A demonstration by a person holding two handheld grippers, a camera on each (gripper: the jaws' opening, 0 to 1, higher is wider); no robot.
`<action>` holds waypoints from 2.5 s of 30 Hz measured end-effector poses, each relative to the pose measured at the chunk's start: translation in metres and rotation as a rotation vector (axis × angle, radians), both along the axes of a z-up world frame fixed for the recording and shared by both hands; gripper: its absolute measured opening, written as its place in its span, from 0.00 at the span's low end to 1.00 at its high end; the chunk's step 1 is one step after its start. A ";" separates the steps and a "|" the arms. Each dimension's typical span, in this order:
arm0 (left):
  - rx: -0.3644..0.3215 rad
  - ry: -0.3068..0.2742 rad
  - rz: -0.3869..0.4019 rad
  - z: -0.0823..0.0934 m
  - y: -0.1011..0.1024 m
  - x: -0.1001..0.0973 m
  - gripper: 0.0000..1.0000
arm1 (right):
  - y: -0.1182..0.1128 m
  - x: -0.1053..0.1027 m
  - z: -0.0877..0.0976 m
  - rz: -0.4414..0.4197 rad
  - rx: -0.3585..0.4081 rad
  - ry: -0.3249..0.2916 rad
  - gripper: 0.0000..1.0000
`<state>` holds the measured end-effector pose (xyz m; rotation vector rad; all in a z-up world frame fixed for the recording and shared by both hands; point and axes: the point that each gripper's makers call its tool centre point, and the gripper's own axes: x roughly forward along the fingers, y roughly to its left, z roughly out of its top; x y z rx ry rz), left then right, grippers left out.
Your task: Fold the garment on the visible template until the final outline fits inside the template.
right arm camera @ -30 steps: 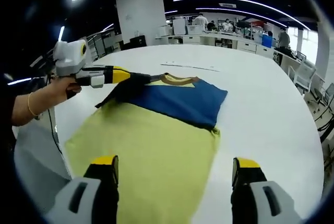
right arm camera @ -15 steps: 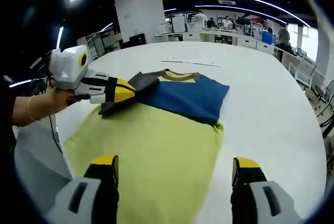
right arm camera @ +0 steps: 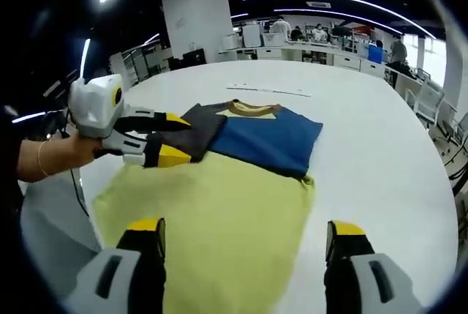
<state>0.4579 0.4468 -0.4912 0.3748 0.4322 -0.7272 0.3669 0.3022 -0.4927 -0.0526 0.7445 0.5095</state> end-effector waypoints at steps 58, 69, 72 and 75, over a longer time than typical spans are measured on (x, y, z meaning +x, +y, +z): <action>-0.134 0.220 0.286 -0.029 0.136 -0.007 0.09 | 0.005 -0.014 0.014 0.043 -0.009 -0.028 1.00; -0.110 0.181 0.232 -0.010 0.127 -0.010 0.00 | 0.009 -0.013 0.015 0.049 -0.002 -0.030 1.00; -0.110 0.171 0.202 0.000 0.119 -0.011 0.00 | 0.009 -0.014 0.015 0.048 0.001 -0.029 1.00; -0.098 0.173 0.189 0.008 0.112 -0.010 0.00 | 0.008 -0.015 0.015 0.047 0.004 -0.030 1.00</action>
